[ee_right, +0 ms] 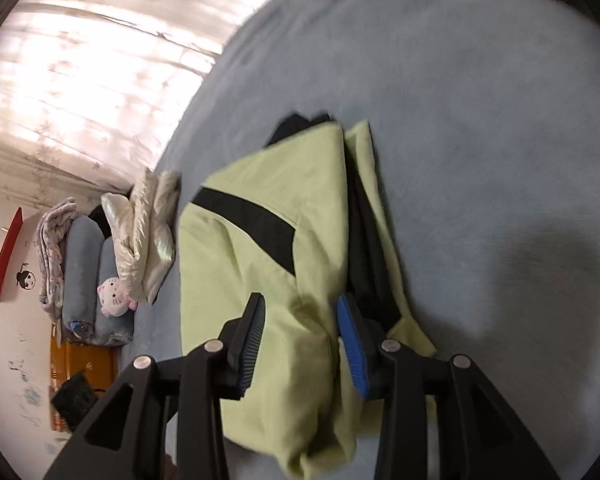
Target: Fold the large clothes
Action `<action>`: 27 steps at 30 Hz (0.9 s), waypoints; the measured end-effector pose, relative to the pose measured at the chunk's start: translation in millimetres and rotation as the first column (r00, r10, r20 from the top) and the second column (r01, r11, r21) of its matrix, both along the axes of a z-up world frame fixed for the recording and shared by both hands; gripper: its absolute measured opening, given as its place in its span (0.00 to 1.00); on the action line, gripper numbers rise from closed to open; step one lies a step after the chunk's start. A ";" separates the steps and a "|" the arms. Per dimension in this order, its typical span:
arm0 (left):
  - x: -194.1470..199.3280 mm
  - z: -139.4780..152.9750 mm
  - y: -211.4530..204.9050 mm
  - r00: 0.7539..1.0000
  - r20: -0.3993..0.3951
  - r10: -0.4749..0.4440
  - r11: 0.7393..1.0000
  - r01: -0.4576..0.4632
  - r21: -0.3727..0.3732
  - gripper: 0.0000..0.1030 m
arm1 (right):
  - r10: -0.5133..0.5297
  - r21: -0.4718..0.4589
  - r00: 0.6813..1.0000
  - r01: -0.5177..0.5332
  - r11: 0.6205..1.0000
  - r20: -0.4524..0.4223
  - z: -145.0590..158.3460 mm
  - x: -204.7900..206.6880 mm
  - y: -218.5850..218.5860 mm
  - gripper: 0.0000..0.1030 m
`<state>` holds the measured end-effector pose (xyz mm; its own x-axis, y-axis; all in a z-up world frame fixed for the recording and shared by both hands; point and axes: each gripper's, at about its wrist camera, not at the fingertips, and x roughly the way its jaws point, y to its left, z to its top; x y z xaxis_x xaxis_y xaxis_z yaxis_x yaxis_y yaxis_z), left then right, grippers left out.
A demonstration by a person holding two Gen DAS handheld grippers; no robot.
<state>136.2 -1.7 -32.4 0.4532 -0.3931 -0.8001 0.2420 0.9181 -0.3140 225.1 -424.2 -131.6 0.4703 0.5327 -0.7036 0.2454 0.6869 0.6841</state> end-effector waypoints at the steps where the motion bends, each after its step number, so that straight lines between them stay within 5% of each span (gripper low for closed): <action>1: 3.0 -4.9 3.6 1.000 -0.017 0.012 1.000 -0.012 -0.012 0.78 | -0.009 -0.008 1.000 0.009 1.000 -0.019 -3.8 4.3 1.2 0.37; 7: 10.1 -30.9 1.0 0.995 -0.098 -0.001 0.998 -0.006 -0.070 0.66 | 0.000 -0.017 1.000 0.000 1.000 -0.026 -17.8 22.4 10.4 0.35; 9: 10.0 -31.9 -2.0 0.995 -0.098 0.001 0.998 -0.007 -0.059 0.66 | 0.037 -0.061 0.999 -0.036 0.998 0.007 -9.1 26.4 14.7 0.05; 12: 10.0 -32.2 -5.4 0.996 -0.091 -0.013 0.999 0.010 -0.036 0.65 | 0.082 -0.178 0.985 -0.054 0.983 0.154 31.9 21.4 14.4 0.04; 15: 4.9 -30.5 -11.2 0.997 -0.065 -0.039 0.999 0.038 -0.014 0.65 | 0.169 -0.363 0.959 -0.078 0.928 0.227 60.0 13.7 25.5 0.04; 18: 0.9 -34.6 -22.6 0.997 -0.047 -0.053 0.997 0.056 0.061 0.66 | 0.223 -0.525 0.964 -0.117 0.843 0.143 33.2 16.7 41.0 0.04; 22: -2.6 -33.4 -29.3 0.997 -0.035 -0.064 0.995 0.067 0.077 0.66 | 0.165 -0.470 0.984 -0.115 0.875 0.066 -18.0 15.9 27.6 0.04; 27: 2.6 -24.1 -26.2 0.993 -0.079 -0.087 0.994 0.092 0.062 0.66 | 0.153 -0.412 0.985 -0.107 0.905 0.080 -8.8 16.4 25.2 0.06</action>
